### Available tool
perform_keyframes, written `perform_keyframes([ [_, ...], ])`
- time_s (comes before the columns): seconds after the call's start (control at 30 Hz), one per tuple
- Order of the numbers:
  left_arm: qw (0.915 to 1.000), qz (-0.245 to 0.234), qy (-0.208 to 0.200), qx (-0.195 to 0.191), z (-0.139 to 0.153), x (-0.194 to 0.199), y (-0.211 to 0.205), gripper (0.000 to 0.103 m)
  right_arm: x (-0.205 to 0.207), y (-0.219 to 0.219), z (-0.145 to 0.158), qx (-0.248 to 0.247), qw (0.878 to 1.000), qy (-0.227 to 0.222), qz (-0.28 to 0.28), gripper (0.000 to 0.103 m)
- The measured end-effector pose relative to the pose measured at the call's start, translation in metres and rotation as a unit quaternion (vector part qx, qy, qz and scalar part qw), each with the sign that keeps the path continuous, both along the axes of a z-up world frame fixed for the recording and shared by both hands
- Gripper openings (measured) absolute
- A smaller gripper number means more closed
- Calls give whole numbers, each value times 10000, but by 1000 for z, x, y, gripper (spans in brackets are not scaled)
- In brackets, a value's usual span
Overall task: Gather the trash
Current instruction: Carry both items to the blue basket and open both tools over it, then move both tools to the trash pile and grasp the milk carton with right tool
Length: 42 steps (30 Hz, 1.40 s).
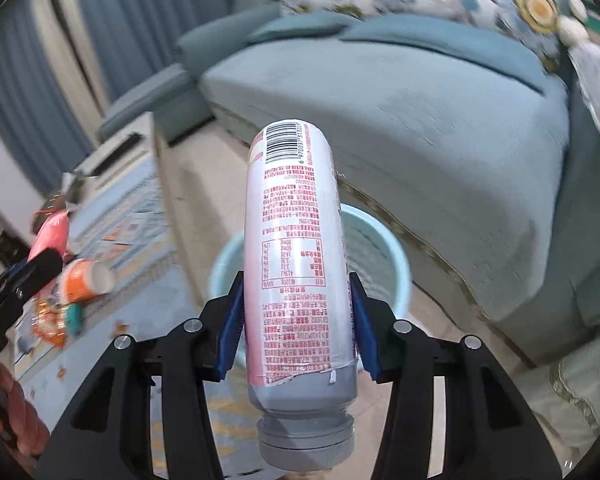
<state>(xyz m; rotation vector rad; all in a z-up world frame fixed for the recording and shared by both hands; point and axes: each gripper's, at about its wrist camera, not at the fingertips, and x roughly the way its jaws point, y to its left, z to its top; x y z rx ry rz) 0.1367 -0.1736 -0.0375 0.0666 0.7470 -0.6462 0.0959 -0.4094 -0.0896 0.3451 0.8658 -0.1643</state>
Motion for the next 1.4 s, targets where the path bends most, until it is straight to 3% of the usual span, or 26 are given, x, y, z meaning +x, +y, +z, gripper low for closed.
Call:
perform_keyframes([
  [0.13,9985,-139,442,282,-45,18,-40,37,7,-10,-36,75,9993,312,-171,45],
  [0.37,9938,-330,791,715,-97,27,-60,39,21,-15,-96,304,9958,823,-244,46],
  [0.43,9934,-290,836,731,-101,28,-59,50,23,-14,-101,378,9951,868,-288,46],
  [0.47,9939,-278,815,682,-101,27,-57,61,22,-13,-103,431,9948,875,-290,47],
  [0.57,9959,-315,607,598,-93,21,-51,68,15,-11,-98,377,9962,742,-238,48],
  [0.83,9980,-126,502,364,-72,6,-12,68,1,8,-63,85,9995,305,-7,49],
  [1.07,9982,475,360,100,-47,-2,55,68,-2,67,-22,-357,9965,-242,720,49],
  [1.2,9965,814,125,162,-29,-6,96,68,4,109,0,-530,9900,-554,1188,49],
  [1.4,9855,1689,-121,34,-8,3,176,68,20,168,20,-681,9790,-756,1767,49],
])
